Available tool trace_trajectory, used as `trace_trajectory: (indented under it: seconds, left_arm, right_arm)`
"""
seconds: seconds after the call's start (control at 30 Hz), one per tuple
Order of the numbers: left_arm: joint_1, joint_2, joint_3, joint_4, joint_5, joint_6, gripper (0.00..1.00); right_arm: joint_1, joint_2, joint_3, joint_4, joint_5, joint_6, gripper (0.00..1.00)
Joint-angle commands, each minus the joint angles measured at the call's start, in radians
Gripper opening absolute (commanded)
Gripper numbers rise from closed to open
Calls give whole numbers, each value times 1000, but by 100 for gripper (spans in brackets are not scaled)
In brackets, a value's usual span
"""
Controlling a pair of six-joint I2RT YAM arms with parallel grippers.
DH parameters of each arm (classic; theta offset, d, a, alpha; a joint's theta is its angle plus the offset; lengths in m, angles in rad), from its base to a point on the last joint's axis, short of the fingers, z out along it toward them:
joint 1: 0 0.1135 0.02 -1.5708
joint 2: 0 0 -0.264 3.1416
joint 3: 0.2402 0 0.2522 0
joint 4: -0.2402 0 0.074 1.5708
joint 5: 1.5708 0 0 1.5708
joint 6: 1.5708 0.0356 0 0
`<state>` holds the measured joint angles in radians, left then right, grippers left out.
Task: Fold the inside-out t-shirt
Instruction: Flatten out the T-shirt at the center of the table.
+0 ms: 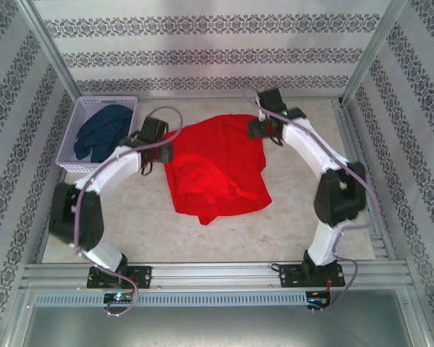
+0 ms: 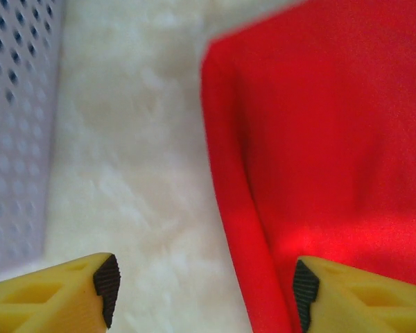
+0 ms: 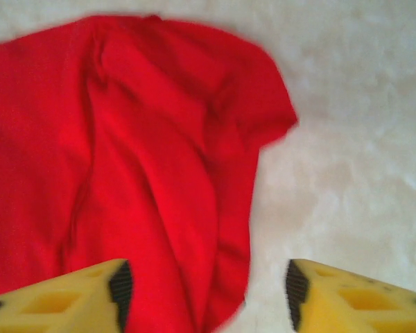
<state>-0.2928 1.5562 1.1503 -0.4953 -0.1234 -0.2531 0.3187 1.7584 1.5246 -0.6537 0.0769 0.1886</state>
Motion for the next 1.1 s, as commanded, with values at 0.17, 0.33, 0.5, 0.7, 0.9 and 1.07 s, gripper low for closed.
trace_trajectory:
  seconds: [0.17,0.33,0.5,0.7,0.9,1.07]
  left_arm:
    - [-106,-339,-381,-41,307,-244,77]
    - [-163,-239,-433,25,369,-267,76]
    - [-194,-144,-445,125,409,-276,68]
    - [-210,-73,-436,187,378,-275,51]
    - [-212,-25,-444,256,360,-278,34]
    - [-212,-50,-475,314,322,-296,12]
  right_arm:
    - [24,-376,-575,26,-109,233,67]
    - [-44,-289,-632,110,-265,264,65]
    - [-29,-259,-699,152,-264,279,64]
    - [-17,-227,-729,189,-282,294,61]
    - [-15,-172,-733,241,-312,304,46]
    - [-26,-199,-722,292,-339,291,9]
